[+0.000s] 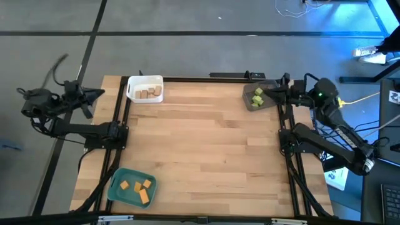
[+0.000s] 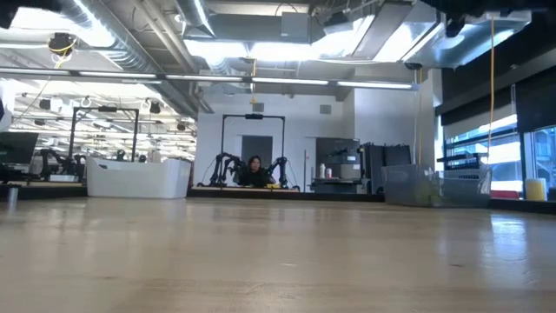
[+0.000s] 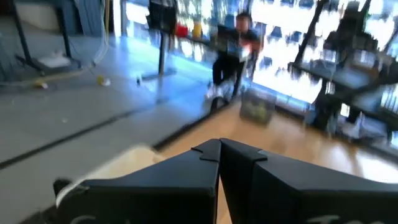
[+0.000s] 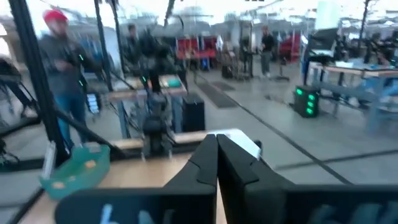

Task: Sort & place blocks by color
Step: Return to Home Position

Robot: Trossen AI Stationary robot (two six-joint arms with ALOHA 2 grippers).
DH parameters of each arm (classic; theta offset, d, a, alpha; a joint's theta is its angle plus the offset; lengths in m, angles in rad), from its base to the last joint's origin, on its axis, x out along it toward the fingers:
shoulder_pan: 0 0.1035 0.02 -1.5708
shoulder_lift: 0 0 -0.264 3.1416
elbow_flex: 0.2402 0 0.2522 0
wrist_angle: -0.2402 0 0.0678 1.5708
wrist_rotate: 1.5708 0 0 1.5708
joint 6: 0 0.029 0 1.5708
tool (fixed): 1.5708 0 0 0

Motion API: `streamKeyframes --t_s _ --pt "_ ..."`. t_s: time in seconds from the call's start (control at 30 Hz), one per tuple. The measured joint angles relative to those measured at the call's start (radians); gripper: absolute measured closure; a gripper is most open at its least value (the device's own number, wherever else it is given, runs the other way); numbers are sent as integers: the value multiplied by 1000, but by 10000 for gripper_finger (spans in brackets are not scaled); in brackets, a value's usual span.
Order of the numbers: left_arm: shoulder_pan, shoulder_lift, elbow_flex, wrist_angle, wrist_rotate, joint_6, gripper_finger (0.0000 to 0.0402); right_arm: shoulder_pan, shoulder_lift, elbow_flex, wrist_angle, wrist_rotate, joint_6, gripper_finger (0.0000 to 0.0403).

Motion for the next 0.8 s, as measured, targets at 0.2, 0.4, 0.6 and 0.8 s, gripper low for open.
streamKeyframes --t_s 0.2,0.4,0.6,0.8 --pt "0 1 3 -14 4 27 401 0 -2 -192 289 -1 122 402" --pt "0 1 3 -15 17 25 401 0 -1 -343 523 6 175 402" --pt "0 1 -4 -12 27 11 401 0 -2 -460 728 13 189 402" --pt "0 1 -4 -14 32 -2 401 0 -15 -500 728 -18 199 402"
